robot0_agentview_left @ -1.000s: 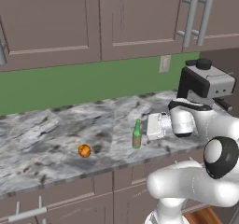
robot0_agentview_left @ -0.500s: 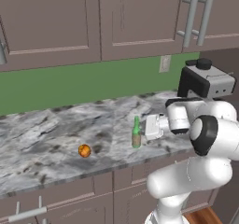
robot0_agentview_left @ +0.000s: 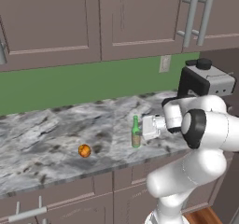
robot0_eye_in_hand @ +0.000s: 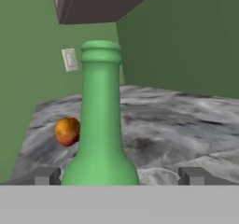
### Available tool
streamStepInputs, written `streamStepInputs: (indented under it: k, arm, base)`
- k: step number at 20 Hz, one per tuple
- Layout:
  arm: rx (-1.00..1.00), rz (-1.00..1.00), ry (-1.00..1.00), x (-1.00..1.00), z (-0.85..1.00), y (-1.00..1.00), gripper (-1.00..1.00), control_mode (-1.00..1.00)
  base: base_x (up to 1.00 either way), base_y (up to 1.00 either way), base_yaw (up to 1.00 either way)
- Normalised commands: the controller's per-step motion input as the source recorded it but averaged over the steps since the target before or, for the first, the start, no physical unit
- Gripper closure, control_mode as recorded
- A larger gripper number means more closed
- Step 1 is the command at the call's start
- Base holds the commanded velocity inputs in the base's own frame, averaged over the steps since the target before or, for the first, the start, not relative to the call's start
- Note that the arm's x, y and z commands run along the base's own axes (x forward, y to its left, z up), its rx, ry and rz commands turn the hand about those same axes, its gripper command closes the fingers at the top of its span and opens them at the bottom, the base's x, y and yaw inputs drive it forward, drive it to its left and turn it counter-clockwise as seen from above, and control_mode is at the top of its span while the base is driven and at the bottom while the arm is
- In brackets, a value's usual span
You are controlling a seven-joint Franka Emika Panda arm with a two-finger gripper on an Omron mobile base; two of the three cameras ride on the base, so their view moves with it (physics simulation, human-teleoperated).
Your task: Place the beer and liquor on the top shelf of the fridge to keep them out of children's reach, and place the peach on lower shelves for easy access.
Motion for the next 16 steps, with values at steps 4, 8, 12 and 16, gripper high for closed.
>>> streamStepInputs:
  k: [4,8,12,16]
  arm:
    - [0.0,0.03,0.01,-0.02,0.0,0.03,-1.0,-1.0]
    - [0.0,0.04,0.0,-0.11,0.0,0.0,-1.0,-1.0]
    - [0.0,0.05,0.0,-0.15,0.0,0.0,-1.0,-1.0]
    - [0.0,0.06,0.0,-0.18,0.0,0.0,-1.0,-1.0]
  base:
    - [0.0,0.0,0.0]
    - [0.0,0.0,0.0]
    - [0.0,0.0,0.0]
    - [0.0,0.0,0.0]
